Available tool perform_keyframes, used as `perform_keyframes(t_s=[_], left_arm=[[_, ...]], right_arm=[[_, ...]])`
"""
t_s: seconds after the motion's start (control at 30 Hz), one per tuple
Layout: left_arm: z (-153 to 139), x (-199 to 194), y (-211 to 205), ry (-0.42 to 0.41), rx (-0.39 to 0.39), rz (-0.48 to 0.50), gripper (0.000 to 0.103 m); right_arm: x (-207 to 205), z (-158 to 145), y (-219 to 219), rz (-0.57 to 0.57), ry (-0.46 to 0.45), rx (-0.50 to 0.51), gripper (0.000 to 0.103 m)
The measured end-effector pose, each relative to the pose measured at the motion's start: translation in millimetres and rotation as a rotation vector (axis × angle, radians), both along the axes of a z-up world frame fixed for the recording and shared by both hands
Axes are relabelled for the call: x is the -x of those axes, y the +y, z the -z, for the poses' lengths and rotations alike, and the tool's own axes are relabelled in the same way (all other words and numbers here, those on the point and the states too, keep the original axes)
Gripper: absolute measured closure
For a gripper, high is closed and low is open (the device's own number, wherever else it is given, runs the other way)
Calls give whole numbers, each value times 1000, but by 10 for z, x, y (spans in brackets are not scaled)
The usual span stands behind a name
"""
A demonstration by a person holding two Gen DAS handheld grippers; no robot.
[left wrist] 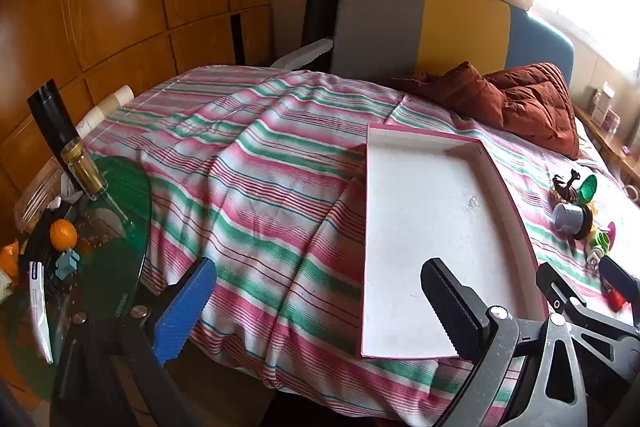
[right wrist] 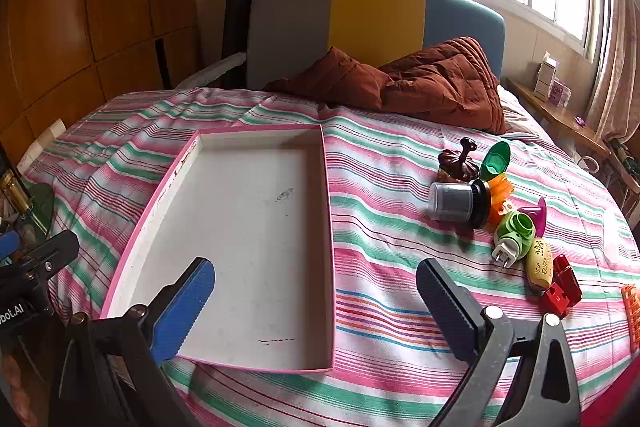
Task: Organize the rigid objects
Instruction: 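Move both tools from the tray toward the cluster of toys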
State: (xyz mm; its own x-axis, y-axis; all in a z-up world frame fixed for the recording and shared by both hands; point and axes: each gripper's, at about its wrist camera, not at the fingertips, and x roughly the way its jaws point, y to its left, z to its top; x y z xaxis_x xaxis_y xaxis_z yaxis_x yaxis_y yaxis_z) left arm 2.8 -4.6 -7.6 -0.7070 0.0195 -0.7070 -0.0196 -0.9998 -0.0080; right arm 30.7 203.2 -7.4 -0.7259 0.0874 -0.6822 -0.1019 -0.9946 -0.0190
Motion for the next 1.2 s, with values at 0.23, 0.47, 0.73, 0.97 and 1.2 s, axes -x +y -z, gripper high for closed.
perform_keyframes(t_s=[0.23, 0.47, 0.73, 0.97, 1.2], left_arm=[[-1, 14, 47, -5, 3, 21, 0], [-19, -14, 120, 8, 17, 52, 0], [15, 7, 148, -15, -10, 65, 0], [-17, -30, 254, 7, 29, 100, 0], [-31, -12, 305, 2, 2, 134, 0]], right_arm=[[-8, -42, 13, -15, 20, -34, 0], [13, -95, 12, -29, 33, -50, 0], [37, -106, 72, -38, 31, -58, 0], [28, -71, 83, -36, 22, -45, 0], [55, -109, 230, -24, 23, -34, 0]])
